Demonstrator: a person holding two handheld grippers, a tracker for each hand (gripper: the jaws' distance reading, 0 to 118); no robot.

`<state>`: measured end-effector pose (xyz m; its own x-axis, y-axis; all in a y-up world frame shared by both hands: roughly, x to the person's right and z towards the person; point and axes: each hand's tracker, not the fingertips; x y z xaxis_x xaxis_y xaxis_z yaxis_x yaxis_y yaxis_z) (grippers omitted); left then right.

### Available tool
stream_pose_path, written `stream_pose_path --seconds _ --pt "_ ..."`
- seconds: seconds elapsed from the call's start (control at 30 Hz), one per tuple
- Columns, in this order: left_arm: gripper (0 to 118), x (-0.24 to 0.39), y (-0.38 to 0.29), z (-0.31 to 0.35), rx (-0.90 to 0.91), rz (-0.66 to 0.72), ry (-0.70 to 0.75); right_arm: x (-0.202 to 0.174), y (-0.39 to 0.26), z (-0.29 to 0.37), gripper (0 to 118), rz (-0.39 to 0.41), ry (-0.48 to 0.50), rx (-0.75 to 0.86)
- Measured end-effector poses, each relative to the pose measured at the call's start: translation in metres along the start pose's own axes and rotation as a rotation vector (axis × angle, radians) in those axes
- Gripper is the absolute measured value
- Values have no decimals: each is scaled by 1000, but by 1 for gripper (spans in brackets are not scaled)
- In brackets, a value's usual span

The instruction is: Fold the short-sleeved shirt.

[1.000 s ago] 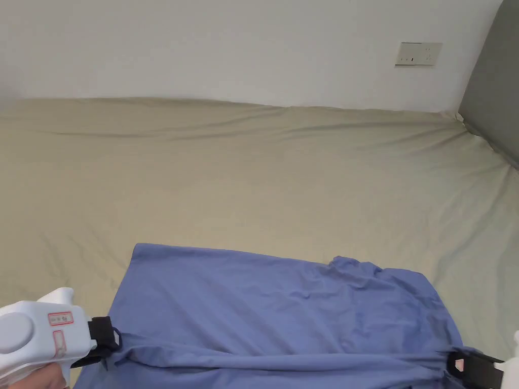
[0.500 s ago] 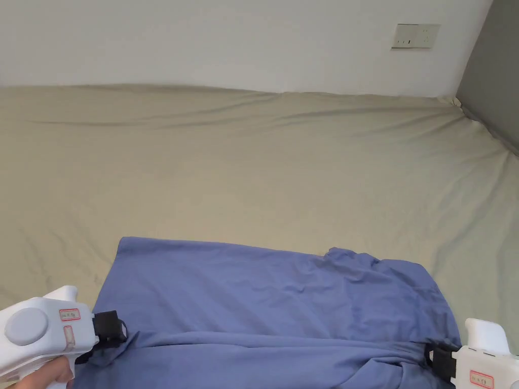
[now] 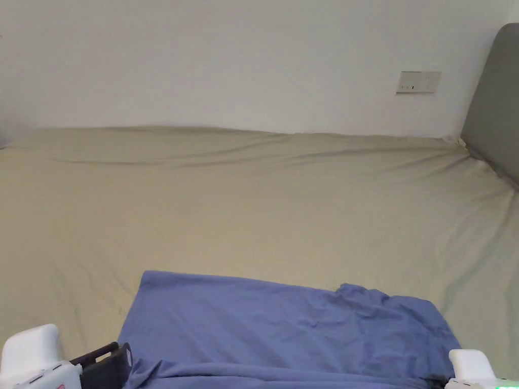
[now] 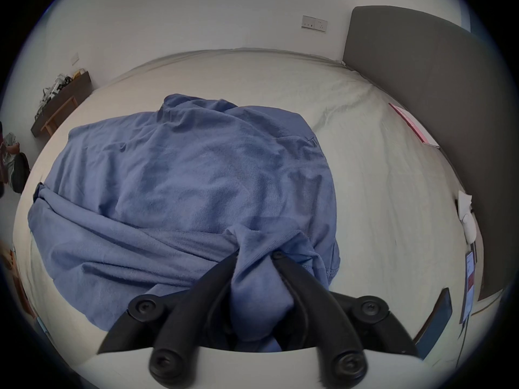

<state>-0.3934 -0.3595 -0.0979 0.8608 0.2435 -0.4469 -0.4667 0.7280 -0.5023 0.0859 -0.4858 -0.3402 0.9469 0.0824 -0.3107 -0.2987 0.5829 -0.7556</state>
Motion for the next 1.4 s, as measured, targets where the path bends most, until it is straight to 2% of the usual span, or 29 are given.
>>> stream_pose_path --seconds 0.1,0.13,0.17,0.2,0.23,0.27,0.3,0.37,0.43,0.47,0.5,0.63,0.67,0.7,0.73,0.77,0.83,0.9,0.97,1.03,1.1,1.13,1.17,1.23,1.27,1.4 --pt "89 4 0 35 27 -16 -26 -13 1 8 14 68 -62 28" --pt "89 5 -1 46 42 -19 -25 -17 0 13 30 114 -138 66" --pt "88 5 -2 55 51 -29 -11 -22 -5 28 52 127 -194 140" --pt "82 5 -4 64 65 -47 -4 -25 -7 44 75 102 -211 215" --pt "58 3 -7 74 106 -64 0 -24 -11 65 82 64 -147 290" --pt "33 3 -10 81 129 -78 28 -23 -13 87 82 38 -93 332" --pt "12 2 -13 84 136 -94 73 -30 -17 113 82 24 -77 377" --pt "10 1 -18 83 86 -99 126 -47 -30 164 82 32 -99 482" --pt "10 -6 -24 87 55 -21 59 -58 -44 209 82 49 -84 561" --pt "10 -9 -27 92 53 16 22 -44 -52 215 82 49 -77 597" --pt "10 -9 -29 96 54 29 7 -47 -59 233 83 44 -76 634" --pt "10 -4 -40 113 69 -18 27 -62 -88 286 85 59 -81 749" --pt "10 -1 -44 118 66 -27 23 -65 -93 293 83 55 -79 733" --pt "10 -1 -46 120 63 -34 18 -67 -96 297 72 57 -49 715" --pt "10 -1 -49 121 57 -40 14 -64 -103 295 33 60 17 701" --pt "10 -2 -51 124 51 -42 8 -67 -108 296 1 54 3 712" --pt "10 -5 -54 127 23 -29 -19 -75 -119 295 1 32 -77 728" --pt "10 -8 -56 129 15 -17 -19 -73 -126 296 1 45 55 684" --pt "10 -10 -57 128 9 -17 -4 -80 -132 293 1 57 37 689" --pt "10 -12 -55 125 4 -19 7 -84 -134 292 1 101 28 692" --pt "10 -13 -51 116 -17 -33 15 -84 -135 293 1 102 34 704" --pt "23 -13 -49 110 -38 -47 23 -87 -133 295 1 98 44 710" --pt "49 -12 -46 103 -69 -63 27 -87 -132 297 1 94 50 712" --pt "109 -13 -42 84 -162 -101 20 -85 -129 301 1 95 49 728" --pt "113 -13 -42 76 -176 -115 7 -89 -126 306 1 97 45 729" --pt "112 -16 -38 34 -131 -155 22 -88 -120 325 1 68 83 784"
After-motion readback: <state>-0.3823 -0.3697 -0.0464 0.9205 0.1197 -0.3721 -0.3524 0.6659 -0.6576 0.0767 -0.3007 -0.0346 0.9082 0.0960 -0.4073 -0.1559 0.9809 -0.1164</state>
